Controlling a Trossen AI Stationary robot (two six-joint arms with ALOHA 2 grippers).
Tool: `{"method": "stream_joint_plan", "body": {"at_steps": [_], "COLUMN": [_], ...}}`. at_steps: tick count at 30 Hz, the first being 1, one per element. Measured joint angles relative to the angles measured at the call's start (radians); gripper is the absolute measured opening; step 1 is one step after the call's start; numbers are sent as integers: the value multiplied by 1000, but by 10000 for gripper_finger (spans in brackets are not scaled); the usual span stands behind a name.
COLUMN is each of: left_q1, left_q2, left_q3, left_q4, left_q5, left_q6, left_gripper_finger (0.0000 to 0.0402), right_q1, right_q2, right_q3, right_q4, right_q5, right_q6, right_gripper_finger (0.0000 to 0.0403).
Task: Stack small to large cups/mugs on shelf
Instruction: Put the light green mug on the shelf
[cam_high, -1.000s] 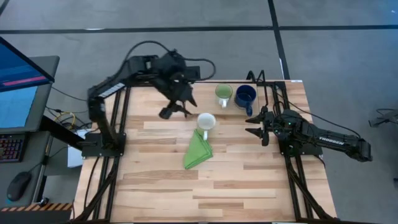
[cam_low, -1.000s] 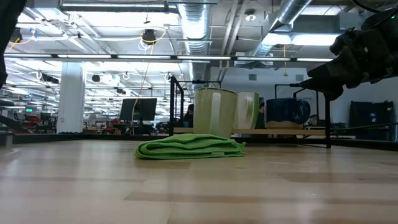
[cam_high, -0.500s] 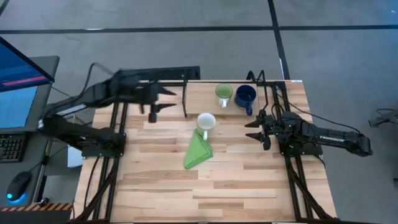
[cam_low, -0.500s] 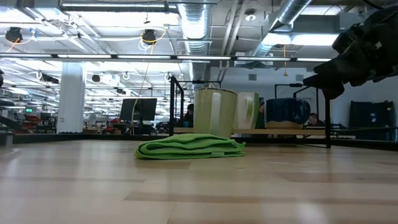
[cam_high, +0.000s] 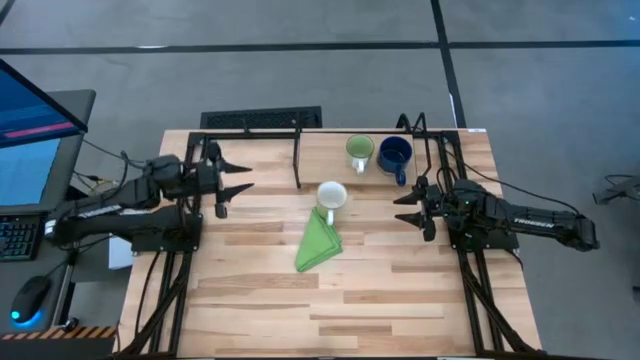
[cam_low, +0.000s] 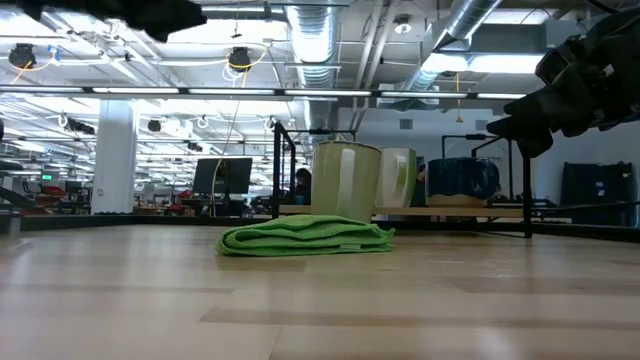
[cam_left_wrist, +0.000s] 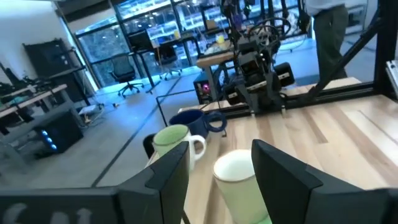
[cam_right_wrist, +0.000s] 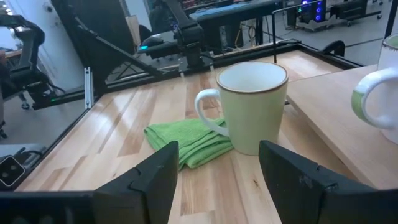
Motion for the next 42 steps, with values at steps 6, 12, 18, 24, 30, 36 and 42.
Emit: {"method": "stream_joint_plan", "body": {"at_steps": [6, 12, 18, 24, 30, 36, 42], "left_q1": [0, 0, 0, 0, 0, 0, 0], "left_q2": [-145, -266, -372, -452, -504, -500, -500], "left_q3": [-169, -299, -390, -463, -528, -538, -538], "left_q4": [68, 101, 99, 97, 103, 112, 109], "left_q5": [-49, -110, -169, -184, -205, -202, -203], "left_q6": [-50, -93, -124, -130, -154, -159, -136], "left_gripper_finger": [166, 166, 166, 166, 166, 166, 166], "right_q1": [4, 4, 4, 4, 4, 4, 4], "right_q2": [0, 0, 0, 0, 0, 65, 261], "right_q3": [0, 0, 0, 18, 106, 261, 431], "right_q4": [0, 7, 8, 25, 15, -187, -268], "right_q5": [0, 0, 0, -2, -57, -79, -78], "right_q6": [0, 0, 1, 1, -5, -14, -90], "right_gripper_finger": [246, 246, 246, 246, 246, 246, 246]}}
